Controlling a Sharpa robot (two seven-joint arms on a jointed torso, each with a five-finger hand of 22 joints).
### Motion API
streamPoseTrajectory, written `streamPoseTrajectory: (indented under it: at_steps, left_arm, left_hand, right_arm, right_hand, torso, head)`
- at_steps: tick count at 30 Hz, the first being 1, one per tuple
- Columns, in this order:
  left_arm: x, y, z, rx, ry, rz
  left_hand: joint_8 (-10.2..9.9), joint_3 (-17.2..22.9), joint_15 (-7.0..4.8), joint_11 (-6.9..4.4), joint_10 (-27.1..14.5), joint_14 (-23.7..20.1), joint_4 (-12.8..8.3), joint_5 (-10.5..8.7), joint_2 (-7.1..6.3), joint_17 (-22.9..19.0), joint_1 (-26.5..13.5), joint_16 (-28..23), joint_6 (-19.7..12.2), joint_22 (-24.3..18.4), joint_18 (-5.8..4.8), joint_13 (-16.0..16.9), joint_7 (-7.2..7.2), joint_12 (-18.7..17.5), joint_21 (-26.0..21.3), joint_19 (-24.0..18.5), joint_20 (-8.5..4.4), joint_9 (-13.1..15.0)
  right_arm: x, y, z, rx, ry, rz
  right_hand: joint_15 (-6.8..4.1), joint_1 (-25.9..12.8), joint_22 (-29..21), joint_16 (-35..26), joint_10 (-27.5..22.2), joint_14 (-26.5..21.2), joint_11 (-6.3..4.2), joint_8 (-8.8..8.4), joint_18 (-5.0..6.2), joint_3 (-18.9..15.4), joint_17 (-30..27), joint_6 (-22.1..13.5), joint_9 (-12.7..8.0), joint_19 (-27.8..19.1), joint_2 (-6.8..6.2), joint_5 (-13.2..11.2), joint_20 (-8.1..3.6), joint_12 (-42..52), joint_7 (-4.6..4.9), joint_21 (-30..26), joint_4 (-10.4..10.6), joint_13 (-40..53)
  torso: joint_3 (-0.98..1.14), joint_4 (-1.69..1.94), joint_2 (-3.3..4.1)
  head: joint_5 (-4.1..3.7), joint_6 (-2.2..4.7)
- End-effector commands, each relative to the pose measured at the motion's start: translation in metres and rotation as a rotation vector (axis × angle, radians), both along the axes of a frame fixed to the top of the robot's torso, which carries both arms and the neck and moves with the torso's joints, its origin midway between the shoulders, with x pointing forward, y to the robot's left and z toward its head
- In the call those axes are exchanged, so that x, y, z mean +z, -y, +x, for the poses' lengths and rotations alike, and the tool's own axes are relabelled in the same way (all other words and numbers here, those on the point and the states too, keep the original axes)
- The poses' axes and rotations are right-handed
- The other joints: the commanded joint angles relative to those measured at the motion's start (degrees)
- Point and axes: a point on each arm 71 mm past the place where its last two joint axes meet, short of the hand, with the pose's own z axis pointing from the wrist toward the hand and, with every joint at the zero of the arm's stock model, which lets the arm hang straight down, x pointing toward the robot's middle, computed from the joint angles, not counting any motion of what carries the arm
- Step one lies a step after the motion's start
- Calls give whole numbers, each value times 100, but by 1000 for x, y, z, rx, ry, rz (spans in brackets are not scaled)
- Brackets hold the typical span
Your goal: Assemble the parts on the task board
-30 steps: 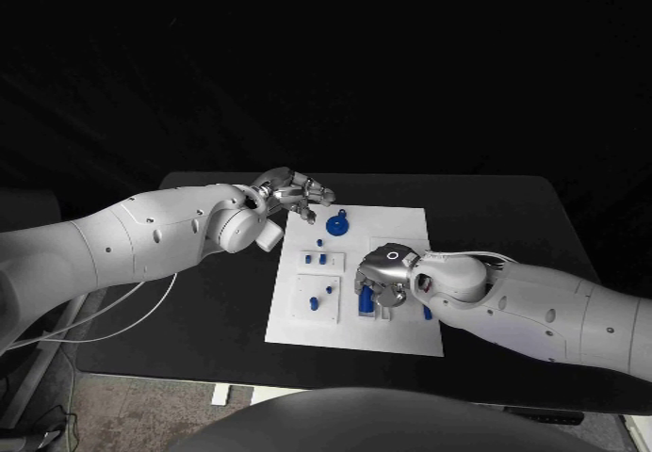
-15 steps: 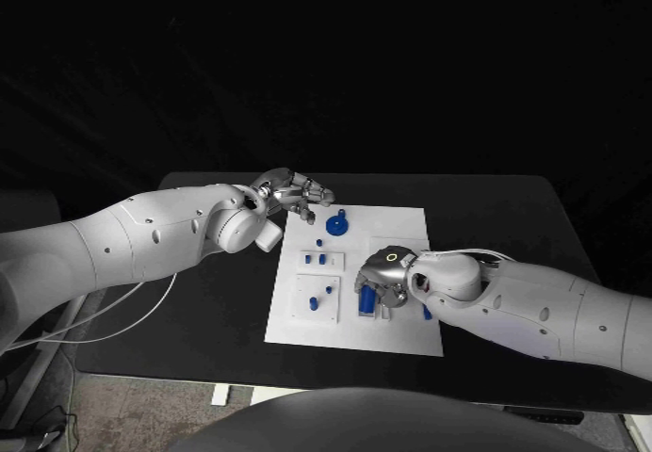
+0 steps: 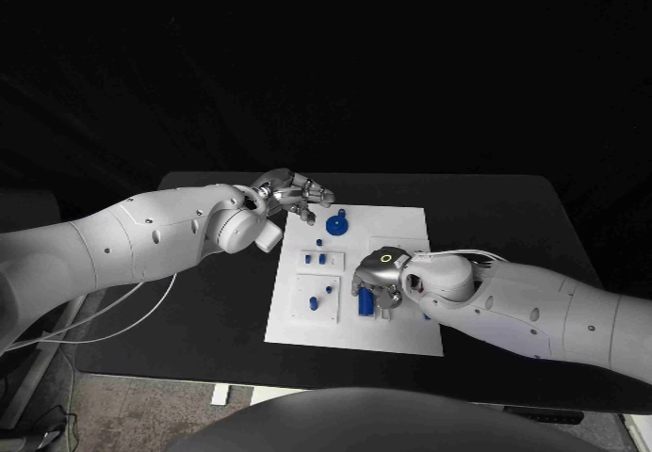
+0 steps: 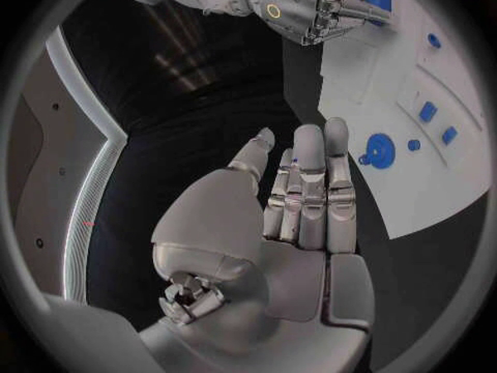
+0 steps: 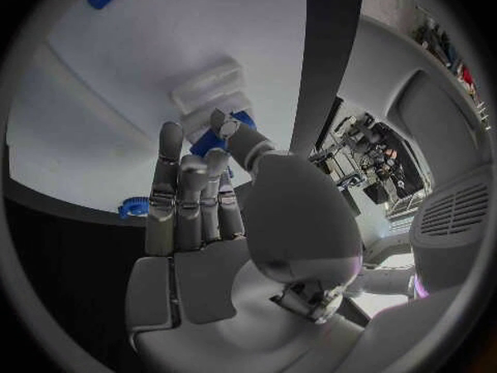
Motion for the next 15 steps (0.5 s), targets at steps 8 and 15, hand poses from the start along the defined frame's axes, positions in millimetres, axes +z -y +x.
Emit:
streamPoseTrajectory:
  at_steps: [8, 15]
  left_arm:
    - [1, 3, -1, -22, -6, -7]
    - [1, 3, -1, -21, -8, -6]
  left_hand:
    - [-6, 2, 29, -10, -46, -21, 25, -37, -40, 0, -13, -25, -33, 35, 67, -1, -6, 20, -32, -1, 25, 7]
    - [-6, 2, 29, -10, -46, -21, 25, -37, -40, 0, -13, -25, -33, 35, 67, -1, -6, 20, -32, -1, 25, 7]
  right_arm:
    - [-8, 4, -1, 16, 26, -23]
    - [-5, 4, -2, 26, 45, 28]
  right_hand:
    - [26, -27, 134, 92, -19, 82, 23, 33, 45, 102, 31, 747, 100, 15, 93, 50, 18, 69, 212, -8, -23, -14]
    - [37, -124, 159, 193, 53, 185, 60, 40, 85, 226, 101, 1084, 162, 89, 142, 96, 19, 85, 258, -35, -21, -36]
  torso:
    - [1, -4, -7]
    - [3, -5, -10]
  head:
    - [21, 0]
    - [18, 0]
